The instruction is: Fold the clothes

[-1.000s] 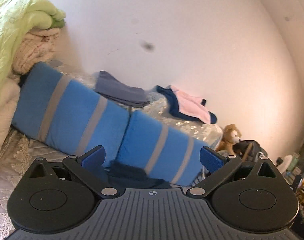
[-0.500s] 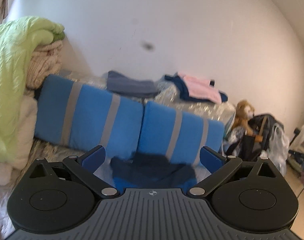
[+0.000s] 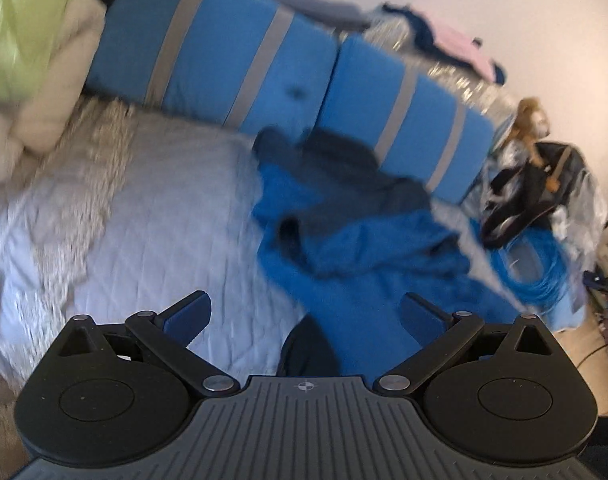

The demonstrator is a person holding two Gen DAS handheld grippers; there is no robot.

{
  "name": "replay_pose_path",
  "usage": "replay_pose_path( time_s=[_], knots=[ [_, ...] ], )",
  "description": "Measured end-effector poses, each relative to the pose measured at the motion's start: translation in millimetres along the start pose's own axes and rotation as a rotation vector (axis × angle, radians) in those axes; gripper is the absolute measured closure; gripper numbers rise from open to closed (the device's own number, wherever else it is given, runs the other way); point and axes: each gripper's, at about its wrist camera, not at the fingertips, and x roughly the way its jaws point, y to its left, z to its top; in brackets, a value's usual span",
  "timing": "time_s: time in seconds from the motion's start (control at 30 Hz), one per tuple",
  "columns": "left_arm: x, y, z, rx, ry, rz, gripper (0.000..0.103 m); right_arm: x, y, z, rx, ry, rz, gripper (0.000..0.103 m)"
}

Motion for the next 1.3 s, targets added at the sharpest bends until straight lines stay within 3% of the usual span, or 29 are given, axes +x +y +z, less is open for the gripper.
replay_pose_path(
  time_s=[0.13, 0.4, 0.57, 0.67, 0.77, 0.9, 0.97, 1.23, 1.3],
  knots=[
    [18, -1, -21, -0.006, -0.002, 0.064, 0.000, 24, 8, -26, 0.006, 0.059, 0.004, 0.000],
    [37, -26, -34, 0.122, -0.026, 0.308, 0.000, 52, 19, -51, 0.022, 0.123, 0.011, 0.000],
    [40, -38, -36, 0.198, -0.045, 0.391, 0.000, 62, 26, -57, 0.015, 0.145, 0.012, 0.000],
    [40, -41, -37, 0.208, -0.047, 0.396, 0.000, 67, 28, -58, 0.012, 0.159, 0.012, 0.000],
    [39, -33, -36, 0.143, -0.052, 0.314, 0.000, 72, 27, -62, 0.021, 0.172, 0.013, 0.000],
    [42, -1, -39, -0.083, -0.016, -0.007, 0.000, 75, 28, -68, 0.035, 0.186, 0.022, 0.000],
    [48, 12, -44, -0.166, 0.010, -0.102, 0.001, 77, 28, -71, 0.039, 0.195, 0.029, 0.000],
    [73, 38, -67, -0.357, 0.072, -0.379, 0.002, 88, 38, -88, 0.053, 0.234, 0.078, 0.000],
    [74, 36, -68, -0.354, 0.072, -0.388, 0.015, 91, 40, -93, 0.061, 0.242, 0.087, 0.000]
  ],
)
